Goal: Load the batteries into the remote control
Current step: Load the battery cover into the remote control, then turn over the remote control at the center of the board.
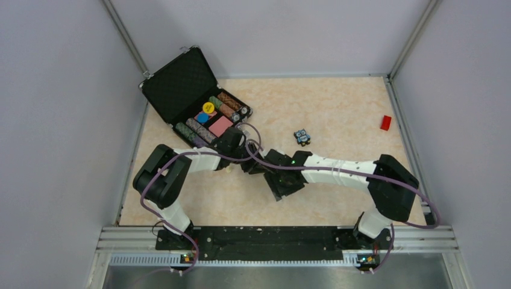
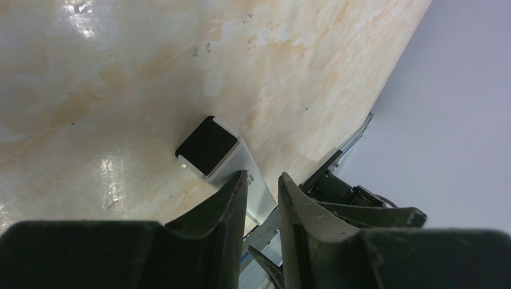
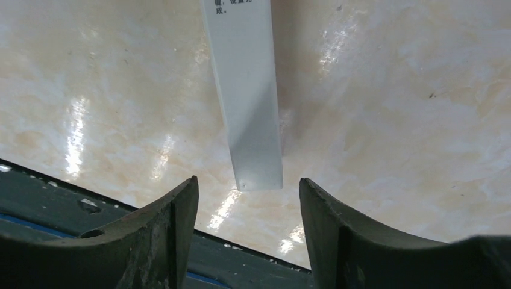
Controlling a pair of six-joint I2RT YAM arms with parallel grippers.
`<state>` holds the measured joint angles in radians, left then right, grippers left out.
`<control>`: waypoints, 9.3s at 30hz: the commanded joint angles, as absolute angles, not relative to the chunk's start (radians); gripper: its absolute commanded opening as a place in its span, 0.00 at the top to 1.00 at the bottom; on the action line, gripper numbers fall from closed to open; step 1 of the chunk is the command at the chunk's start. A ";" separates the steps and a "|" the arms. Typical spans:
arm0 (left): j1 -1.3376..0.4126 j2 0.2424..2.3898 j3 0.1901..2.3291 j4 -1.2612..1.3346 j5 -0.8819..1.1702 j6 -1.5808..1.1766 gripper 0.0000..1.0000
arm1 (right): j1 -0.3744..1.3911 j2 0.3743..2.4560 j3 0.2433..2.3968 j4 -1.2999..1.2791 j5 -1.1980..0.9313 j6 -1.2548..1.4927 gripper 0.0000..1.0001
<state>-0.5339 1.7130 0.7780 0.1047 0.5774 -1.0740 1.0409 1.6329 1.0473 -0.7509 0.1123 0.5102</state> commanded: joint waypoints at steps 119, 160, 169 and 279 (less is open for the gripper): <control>-0.559 1.763 0.825 0.034 0.581 -0.456 1.00 | 0.890 1.549 0.706 -0.345 -0.016 1.651 0.85; -0.519 1.418 0.978 -0.289 -0.198 -0.577 0.71 | 1.052 1.584 1.080 -0.541 0.309 0.761 0.29; -0.368 1.187 0.783 -0.333 -0.112 -0.663 0.68 | 1.119 1.698 1.093 -0.526 0.392 0.728 0.31; -0.400 0.892 0.657 0.414 0.752 -1.192 0.94 | 0.946 1.120 0.784 0.339 -0.279 1.158 0.51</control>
<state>-0.3992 0.9100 0.6415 0.4404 0.7658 -1.2728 0.9512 1.1481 0.7811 0.3824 -0.3279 1.1595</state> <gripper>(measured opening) 0.417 0.413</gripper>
